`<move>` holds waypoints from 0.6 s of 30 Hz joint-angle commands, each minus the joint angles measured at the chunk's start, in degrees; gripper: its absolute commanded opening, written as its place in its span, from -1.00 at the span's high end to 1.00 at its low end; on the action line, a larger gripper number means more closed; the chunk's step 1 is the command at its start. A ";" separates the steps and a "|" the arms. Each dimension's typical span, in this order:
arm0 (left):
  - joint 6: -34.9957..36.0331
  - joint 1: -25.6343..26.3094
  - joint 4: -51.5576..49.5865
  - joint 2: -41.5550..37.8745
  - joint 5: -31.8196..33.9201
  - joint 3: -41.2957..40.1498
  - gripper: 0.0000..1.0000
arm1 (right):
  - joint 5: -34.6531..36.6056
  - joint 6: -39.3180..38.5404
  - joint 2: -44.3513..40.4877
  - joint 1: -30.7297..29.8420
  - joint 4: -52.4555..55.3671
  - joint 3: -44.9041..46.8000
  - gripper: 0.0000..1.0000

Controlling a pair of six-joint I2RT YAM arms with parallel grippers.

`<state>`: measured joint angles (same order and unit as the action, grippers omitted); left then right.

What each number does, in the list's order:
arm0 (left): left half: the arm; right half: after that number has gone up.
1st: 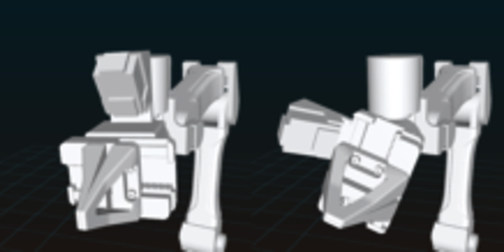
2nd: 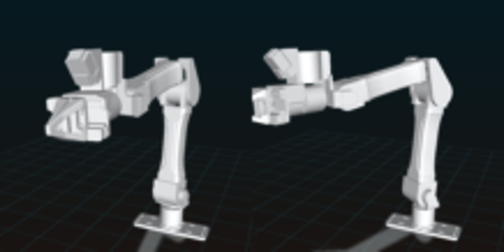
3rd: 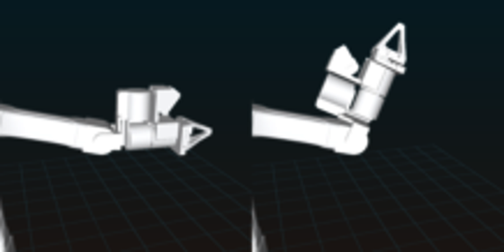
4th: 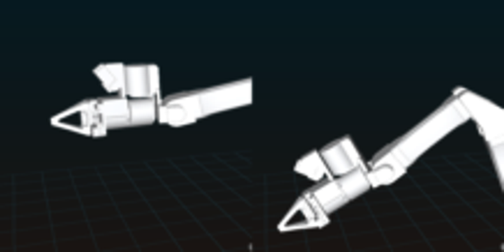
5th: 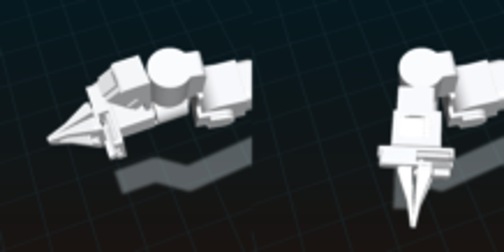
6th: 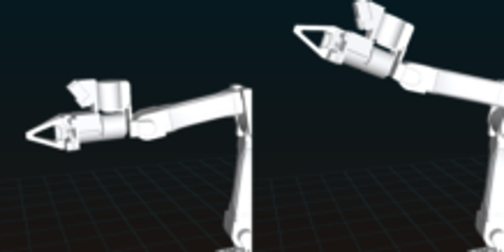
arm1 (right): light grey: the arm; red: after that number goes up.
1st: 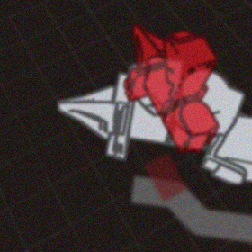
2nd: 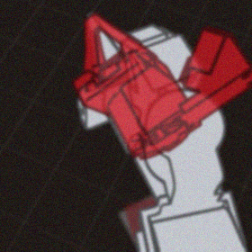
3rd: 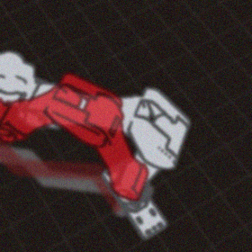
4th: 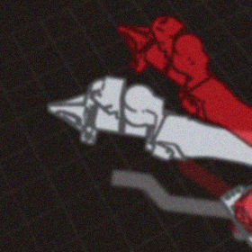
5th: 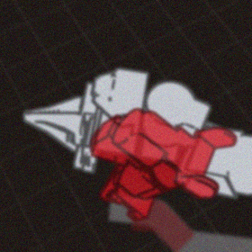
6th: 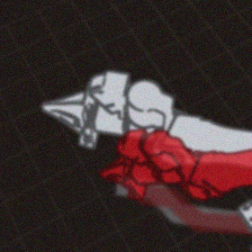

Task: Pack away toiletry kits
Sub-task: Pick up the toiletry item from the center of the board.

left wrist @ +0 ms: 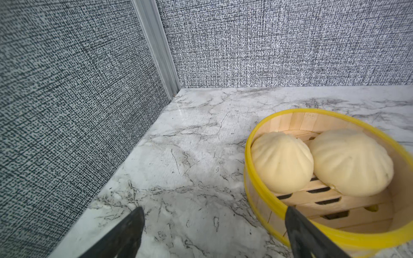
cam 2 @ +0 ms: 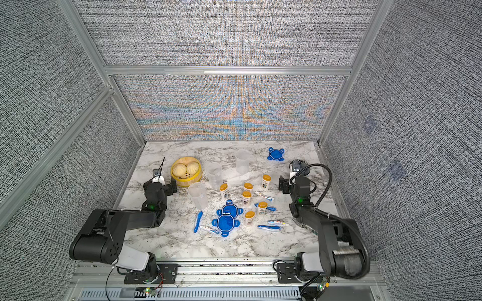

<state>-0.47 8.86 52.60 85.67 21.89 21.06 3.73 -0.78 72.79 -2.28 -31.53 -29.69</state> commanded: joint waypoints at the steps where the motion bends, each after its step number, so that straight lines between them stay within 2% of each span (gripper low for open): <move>1: 0.75 0.01 2.42 0.70 -1.00 -1.25 -0.84 | 0.02 0.93 -7.69 -0.17 19.65 -3.66 -0.64; 3: 1.52 -0.03 5.79 1.62 -0.96 -2.05 -0.82 | -1.73 1.67 -12.21 0.16 27.75 -6.20 -0.56; 6: 1.43 0.00 3.83 0.93 -1.38 -1.44 -0.82 | -6.79 1.85 -16.56 0.61 35.42 -8.93 -0.48; 8: 2.59 0.68 -1.45 -1.64 0.28 0.78 -0.83 | -11.29 1.75 -17.63 0.79 38.58 -10.51 -0.47; 9: 3.31 1.81 -10.61 -5.78 1.19 4.07 -0.83 | -12.84 1.62 -17.40 0.78 40.12 -11.33 -0.46; 11: 5.42 1.94 -31.22 -13.97 -2.90 12.32 -0.84 | -17.05 1.35 -15.86 0.78 42.58 -13.35 -0.42; 13: 6.25 1.95 -40.84 -18.46 -6.11 17.73 -0.84 | -20.81 1.04 -13.93 0.72 44.16 -14.66 -0.40; 16: 6.22 2.03 -46.08 -22.41 -14.38 20.95 -0.85 | -25.38 0.34 -11.73 0.75 44.36 -15.76 -0.40; 18: 5.61 2.04 -44.39 -23.31 -23.75 20.87 -0.86 | -30.09 -1.44 -10.01 0.75 45.03 -17.13 -0.39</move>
<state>4.49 10.85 18.06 63.11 11.27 41.65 -17.56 -0.21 61.47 -1.48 10.96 -45.41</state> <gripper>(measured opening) 0.929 0.701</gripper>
